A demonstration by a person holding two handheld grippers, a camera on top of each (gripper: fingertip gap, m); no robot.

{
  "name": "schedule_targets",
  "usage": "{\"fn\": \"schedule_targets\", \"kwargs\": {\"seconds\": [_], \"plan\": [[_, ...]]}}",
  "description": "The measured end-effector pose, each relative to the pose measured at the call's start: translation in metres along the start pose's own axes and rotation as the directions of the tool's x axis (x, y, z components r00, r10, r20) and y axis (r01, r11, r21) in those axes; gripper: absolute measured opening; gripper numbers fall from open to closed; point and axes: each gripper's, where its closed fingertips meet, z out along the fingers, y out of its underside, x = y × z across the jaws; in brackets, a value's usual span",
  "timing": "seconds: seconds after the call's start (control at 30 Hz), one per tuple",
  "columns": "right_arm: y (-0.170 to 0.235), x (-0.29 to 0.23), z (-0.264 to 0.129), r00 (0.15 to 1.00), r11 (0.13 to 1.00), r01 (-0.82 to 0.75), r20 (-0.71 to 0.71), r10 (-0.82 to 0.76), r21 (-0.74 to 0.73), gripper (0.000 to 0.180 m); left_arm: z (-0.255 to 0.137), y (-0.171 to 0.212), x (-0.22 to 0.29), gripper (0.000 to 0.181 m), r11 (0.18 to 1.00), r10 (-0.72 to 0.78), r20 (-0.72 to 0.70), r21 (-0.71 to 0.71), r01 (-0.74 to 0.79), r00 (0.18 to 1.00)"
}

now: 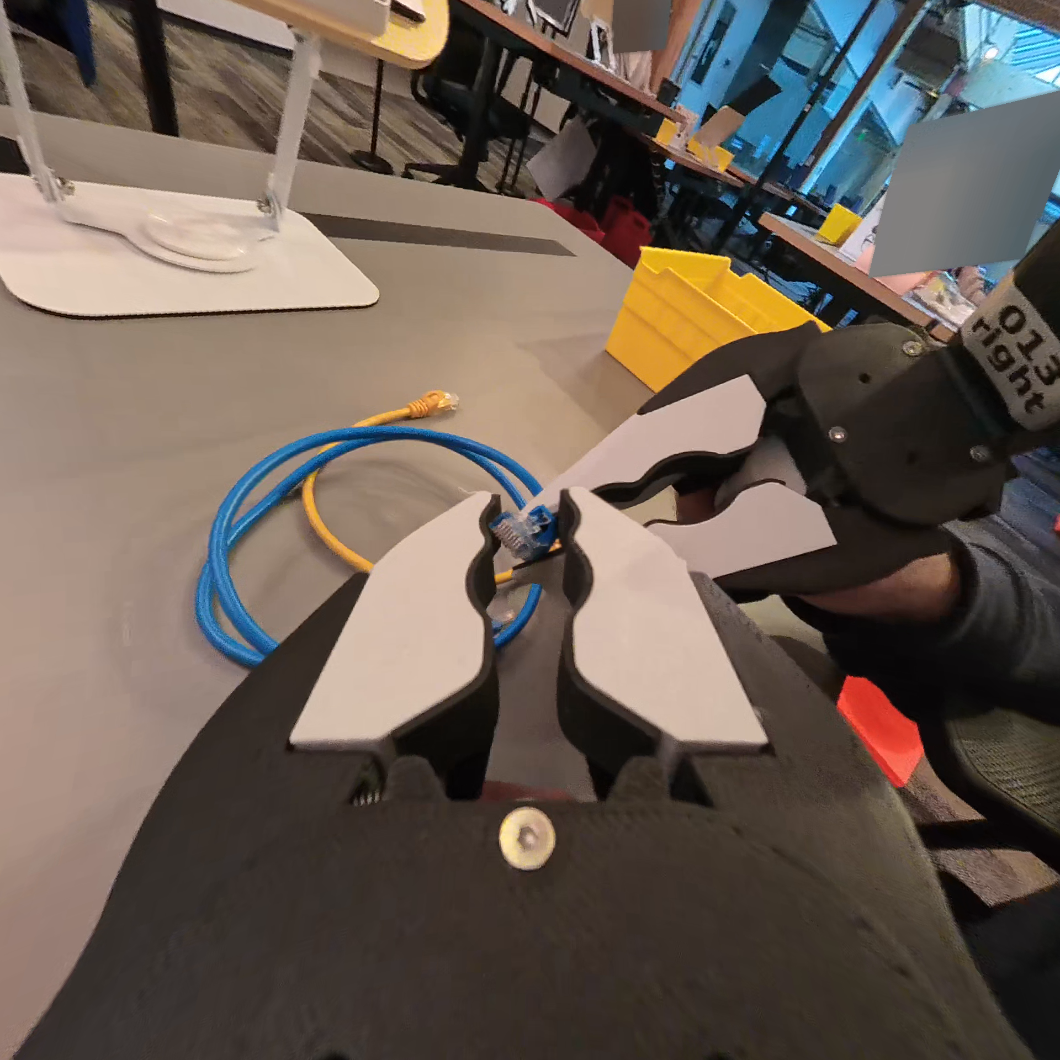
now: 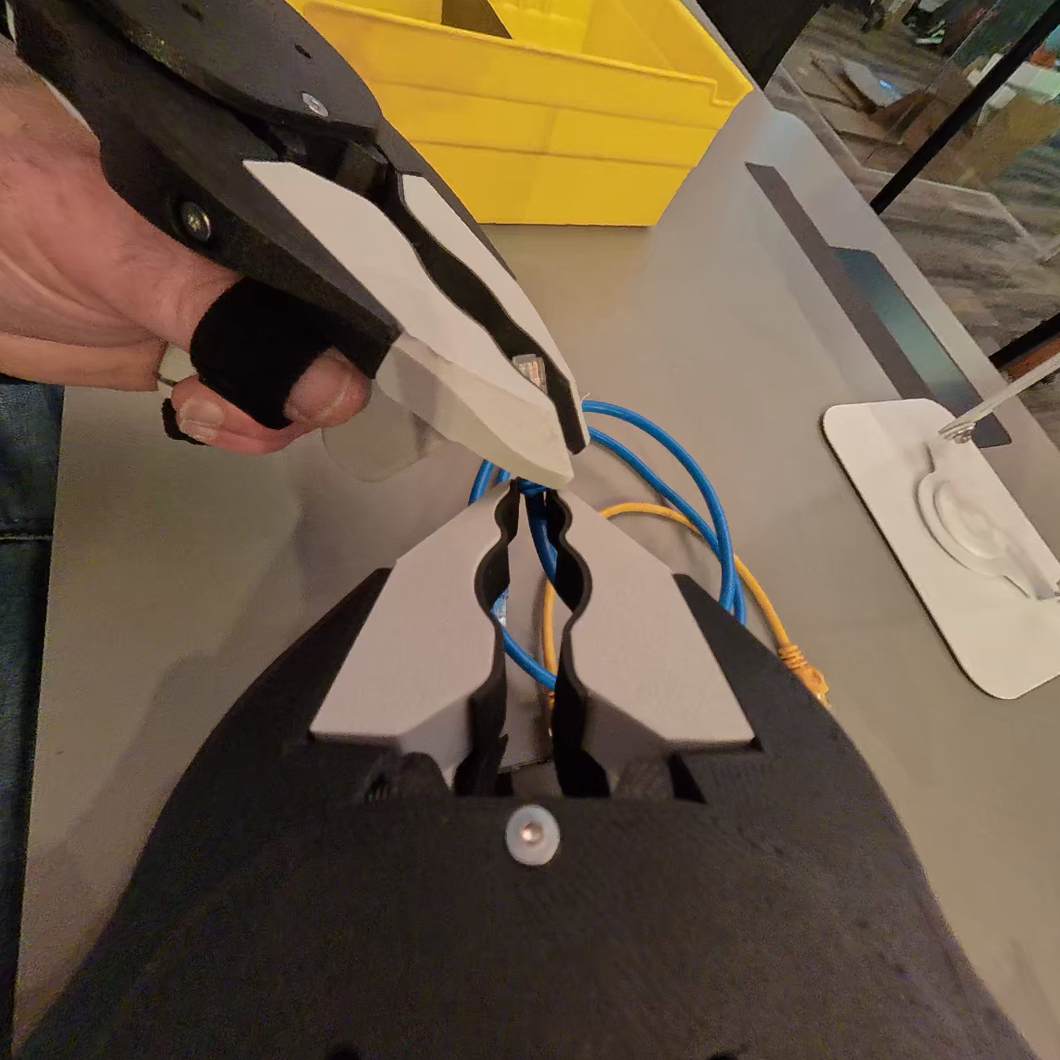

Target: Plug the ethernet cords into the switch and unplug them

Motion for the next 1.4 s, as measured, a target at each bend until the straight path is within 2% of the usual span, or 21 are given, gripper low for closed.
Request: {"fn": "schedule_targets", "kwargs": {"seconds": [0.07, 0.13, 0.23, 0.27, 0.33, 0.43, 0.5, 0.57, 0.63, 0.73, 0.8, 0.83, 0.9, 1.0, 1.07, 1.2, 1.23, 1.3, 1.4], "plan": [[-0.003, -0.001, -0.002, 1.0, 1.0, -0.003, 0.015, 0.002, 0.021, 0.008, -0.001, -0.003, 0.002, 0.018, 1.0, -0.008, -0.019, -0.008, 0.008, 1.0], [-0.012, -0.002, -0.011, 0.998, 0.997, -0.006, 0.067, 0.001, 0.074, 0.017, -0.005, -0.007, 0.0, 0.018, 0.999, 0.021, -0.031, -0.034, -0.022, 0.999], [-0.016, 0.003, -0.027, 0.987, 0.996, -0.03, 0.162, 0.017, 0.079, 0.034, -0.01, -0.01, 0.008, 0.018, 0.982, 0.094, -0.161, -0.149, -0.118, 0.982], [-0.017, 0.009, -0.031, 0.986, 0.997, -0.021, 0.164, 0.009, 0.075, 0.039, -0.014, -0.008, 0.013, 0.018, 0.958, 0.149, -0.215, -0.21, -0.195, 0.965], [-0.023, 0.007, -0.04, 0.969, 0.996, -0.008, 0.248, -0.014, 0.085, 0.037, -0.023, -0.009, 0.017, 0.018, 0.884, 0.275, -0.295, -0.296, -0.361, 0.915], [-0.02, -0.009, -0.037, 0.908, 1.0, -0.009, 0.419, 0.004, 0.012, 0.05, -0.034, -0.027, 0.021, 0.017, 0.807, 0.349, -0.401, -0.33, -0.49, 0.847], [-0.022, -0.026, -0.027, 0.849, 1.0, -0.026, 0.528, 0.015, 0.014, 0.046, -0.042, -0.033, 0.026, 0.018, 0.744, 0.363, -0.504, -0.351, -0.569, 0.784], [-0.029, -0.039, -0.018, 0.812, 0.998, -0.049, 0.584, 0.01, 0.051, 0.029, -0.05, -0.037, 0.032, 0.018, 0.695, 0.351, -0.6, -0.348, -0.63, 0.719], [-0.045, -0.044, -0.015, 0.767, 0.983, -0.147, 0.64, 0.044, 0.108, 0.007, -0.053, -0.041, 0.038, 0.018, 0.661, 0.347, -0.664, -0.328, -0.675, 0.663], [-0.058, -0.042, -0.005, 0.769, 0.963, -0.228, 0.633, 0.087, 0.144, 0.003, -0.048, -0.047, 0.035, 0.02, 0.633, 0.347, -0.682, -0.335, -0.698, 0.643], [-0.068, -0.028, -0.003, 0.778, 0.924, -0.335, 0.607, 0.162, 0.183, 0.003, -0.037, -0.063, 0.03, 0.024, 0.697, 0.363, -0.622, -0.312, -0.645, 0.693], [-0.073, -0.018, -0.004, 0.771, 0.889, -0.41, 0.598, 0.218, 0.205, 0.003, -0.029, -0.074, 0.021, 0.026, 0.731, 0.398, -0.543, -0.299, -0.613, 0.739], [-0.079, 0.006, -0.007, 0.746, 0.803, -0.545, 0.577, 0.333, 0.242, 0.003, -0.021, -0.091, 0.001, 0.048, 0.791, 0.452, -0.364, -0.259, -0.555, 0.814], [-0.073, 0.022, -0.004, 0.75, 0.763, -0.593, 0.522, 0.407, 0.258, 0.002, -0.021, -0.09, -0.004, 0.044, 0.851, 0.445, -0.229, -0.194, -0.489, 0.866], [-0.072, 0.022, -0.001, 0.761, 0.764, -0.59, 0.498, 0.417, 0.261, 0.002, -0.016, -0.074, -0.004, 0.038, 0.86, 0.426, -0.203, -0.21, -0.464, 0.882], [-0.073, 0.008, 0.004, 0.776, 0.797, -0.554, 0.496, 0.389, 0.242, 0.003, -0.009, -0.059, 0.005, 0.006, 0.909, 0.329, -0.261, -0.174, -0.379, 0.908], [-0.07, 0.005, 0.005, 0.779, 0.809, -0.544, 0.493, 0.388, 0.223, 0.004, -0.01, -0.057, 0.005, 0.006, 0.915, 0.304, -0.279, -0.179, -0.361, 0.911], [-0.06, 0.002, 0.001, 0.779, 0.838, -0.52, 0.493, 0.387, 0.165, 0.031, -0.014, -0.062, 0.002, 0.005, 0.928, 0.281, -0.287, -0.163, -0.336, 0.916], [-0.059, 0.018, -0.022, 0.828, 0.858, -0.462, 0.457, 0.326, 0.224, 0.037, -0.024, -0.06, 0.006, 0.005, 0.917, 0.231, -0.375, -0.226, -0.33, 0.898]]}}
